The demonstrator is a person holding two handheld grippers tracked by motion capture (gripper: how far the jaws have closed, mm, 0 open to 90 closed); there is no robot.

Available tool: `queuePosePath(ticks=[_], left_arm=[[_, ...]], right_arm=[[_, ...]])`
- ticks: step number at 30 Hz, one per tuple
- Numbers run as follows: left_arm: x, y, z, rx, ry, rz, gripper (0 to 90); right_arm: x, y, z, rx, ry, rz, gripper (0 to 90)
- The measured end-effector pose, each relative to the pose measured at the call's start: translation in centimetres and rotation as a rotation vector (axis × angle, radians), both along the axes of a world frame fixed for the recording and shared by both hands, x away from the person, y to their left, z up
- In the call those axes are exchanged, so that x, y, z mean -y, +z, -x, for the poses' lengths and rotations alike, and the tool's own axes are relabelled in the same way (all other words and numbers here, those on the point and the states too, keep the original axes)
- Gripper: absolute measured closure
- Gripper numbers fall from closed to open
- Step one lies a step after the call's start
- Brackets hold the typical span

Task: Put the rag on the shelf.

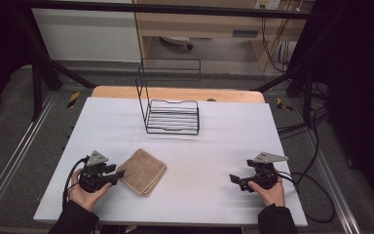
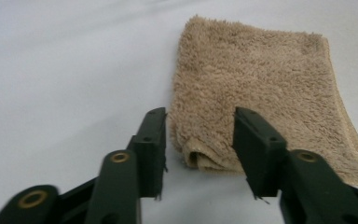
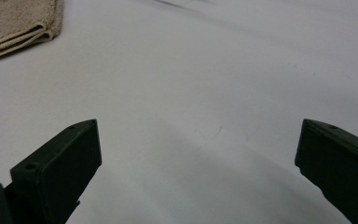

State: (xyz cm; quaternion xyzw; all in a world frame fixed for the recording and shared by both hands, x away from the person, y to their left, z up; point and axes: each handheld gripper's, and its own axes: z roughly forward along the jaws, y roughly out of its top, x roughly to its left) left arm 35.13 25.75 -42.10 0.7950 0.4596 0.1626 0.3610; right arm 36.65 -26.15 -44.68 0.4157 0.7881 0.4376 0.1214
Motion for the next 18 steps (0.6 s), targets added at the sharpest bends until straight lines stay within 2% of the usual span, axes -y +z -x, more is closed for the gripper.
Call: queuePosePath(ticks=[3,7,10,16,18], left_arm=[[0.0,0.3,-0.7,-0.004,-0.043,0.004,38.8],[0.4,0.6,-1.6,-0.007,-0.059,-0.007,25.2],[0.7,0.9,-2.3,-0.007,-0.073,-0.003,20.0],[1.5,1.9,-3.8,0.013,-0.100,0.015,15.2],[1.9,2.1,-4.3,0.008,-0.100,0.022,14.3]], right_arm=[[0.0,0.0,0.0,0.000,-0.001,0.000,0.8],[0.0,0.0,0.0,0.006,-0.003,-0.001,0.8],[0.1,0.1,0.0,0.006,-0.005,-0.001,0.8],[0.1,0.2,0.1,0.005,-0.008,-0.006,0.8],[0.1,0.1,0.1,0.008,-0.008,-0.007,0.8]])
